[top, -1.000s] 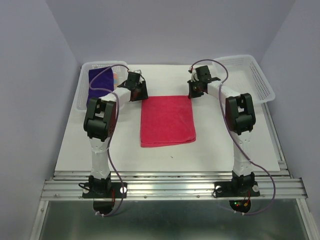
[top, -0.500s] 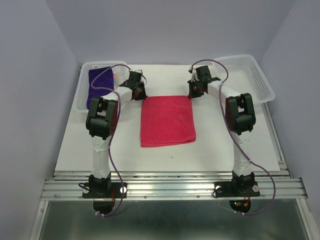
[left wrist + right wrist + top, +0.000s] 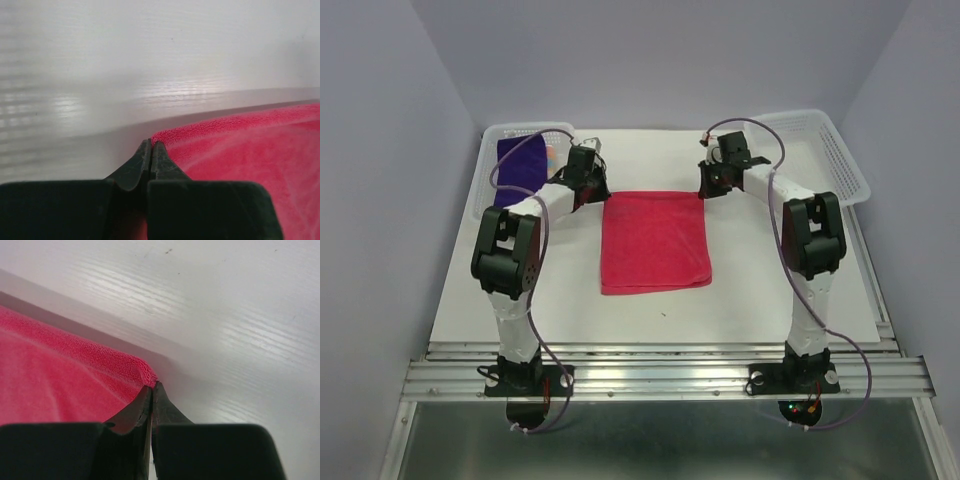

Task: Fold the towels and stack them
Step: Fold the towel

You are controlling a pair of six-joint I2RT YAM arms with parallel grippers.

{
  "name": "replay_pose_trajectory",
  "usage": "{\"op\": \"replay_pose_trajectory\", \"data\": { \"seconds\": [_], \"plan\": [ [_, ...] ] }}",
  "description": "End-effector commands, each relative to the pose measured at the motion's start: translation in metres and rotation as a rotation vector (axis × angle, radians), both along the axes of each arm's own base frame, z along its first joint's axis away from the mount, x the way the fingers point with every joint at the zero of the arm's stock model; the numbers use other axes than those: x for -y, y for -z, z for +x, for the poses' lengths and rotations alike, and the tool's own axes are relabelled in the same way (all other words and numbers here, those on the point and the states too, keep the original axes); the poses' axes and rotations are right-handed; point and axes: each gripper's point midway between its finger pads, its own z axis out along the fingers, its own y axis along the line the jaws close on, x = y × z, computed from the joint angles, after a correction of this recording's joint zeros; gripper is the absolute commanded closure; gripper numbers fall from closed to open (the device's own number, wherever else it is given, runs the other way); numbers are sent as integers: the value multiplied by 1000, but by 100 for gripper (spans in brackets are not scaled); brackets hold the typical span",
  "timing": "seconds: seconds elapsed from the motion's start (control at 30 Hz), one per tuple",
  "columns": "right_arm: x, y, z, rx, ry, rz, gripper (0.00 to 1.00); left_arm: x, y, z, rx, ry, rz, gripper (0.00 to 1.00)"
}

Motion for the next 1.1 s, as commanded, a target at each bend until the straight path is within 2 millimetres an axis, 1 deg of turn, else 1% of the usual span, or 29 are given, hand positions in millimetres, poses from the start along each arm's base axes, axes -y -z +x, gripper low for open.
{"op": "replay_pose_trajectory", "data": {
  "seconds": [0.0,0.03,0.07,0.1,0.13,0.17,0.2,0.23,0.27,0.3,0.33,0.37,0.4,0.43,0.47,0.53,0.57,0.6,0.63,0.67,0.7,0.73,0.8,0.83,0.87,0.93,0.97,1.0,1.07],
  "plan": [
    [-6,-51,-6,110,-40,72,99,12,-69,0,180,32,-64,100],
    [-7,-53,-10,96,-26,93,99,12,-71,-3,187,32,-68,100],
    [-7,-48,-19,75,-24,100,99,11,-71,-13,183,32,-74,100],
    [-6,-48,-24,69,-22,103,99,11,-62,-18,166,31,-75,100],
    [-6,-57,-28,86,-21,112,99,10,-74,-21,196,24,-93,100],
    [-5,-59,-31,87,-19,119,99,7,-62,-32,172,19,-88,100],
    [-6,-52,-42,62,-20,133,99,8,-72,-36,198,19,-101,100],
    [-7,-61,-47,75,-27,149,99,6,-62,-46,175,12,-105,100],
    [-10,-64,-53,76,-33,174,99,7,-61,-50,177,16,-113,100],
    [-10,-55,-64,50,-34,179,99,9,-70,-55,199,20,-125,100],
    [-11,-64,-71,67,-43,191,99,8,-60,-64,179,16,-127,100],
    [-13,-65,-76,68,-45,201,99,8,-59,-69,177,16,-131,100],
    [-12,-65,-81,65,-47,201,99,9,-66,-74,193,13,-143,100],
    [-11,-64,-88,58,-47,204,99,10,-65,-79,197,13,-145,100],
    [-9,-65,-98,59,-46,206,99,7,-54,-90,175,4,-143,100],
    [-8,-67,-109,56,-36,226,99,6,-63,-98,201,-5,-179,100],
    [-10,-67,-121,47,-43,250,99,5,-54,-109,181,-9,-183,100],
    [-11,-66,-126,41,-48,257,99,5,-61,-113,202,-5,-198,100],
    [-12,-66,-131,35,-49,263,99,5,-60,-118,202,1,-203,100],
    [-12,-59,-141,12,-48,265,99,5,-53,-127,185,7,-199,100],
    [-13,-64,-146,21,-50,271,99,5,-58,-131,201,9,-211,100],
    [-14,-65,-150,28,-55,278,99,5,-50,-138,186,11,-207,100],
    [-14,-62,-163,18,-51,288,99,6,-51,-144,185,9,-222,100],
    [-14,-62,-166,18,-52,294,99,5,-49,-147,180,7,-223,100],
    [-14,-61,-169,12,-51,296,99,4,-42,-152,166,4,-220,100],
    [-14,-61,-178,9,-53,300,99,4,-41,-157,162,-3,-227,100],
    [-14,-61,-180,10,-56,303,99,2,-36,-162,151,-9,-227,100],
    [-15,-61,-183,5,-59,309,99,2,-39,-164,159,-9,-234,100],
    [-16,-58,-191,-7,-65,318,99,-1,-37,-169,161,-10,-228,100]
  ]
}}
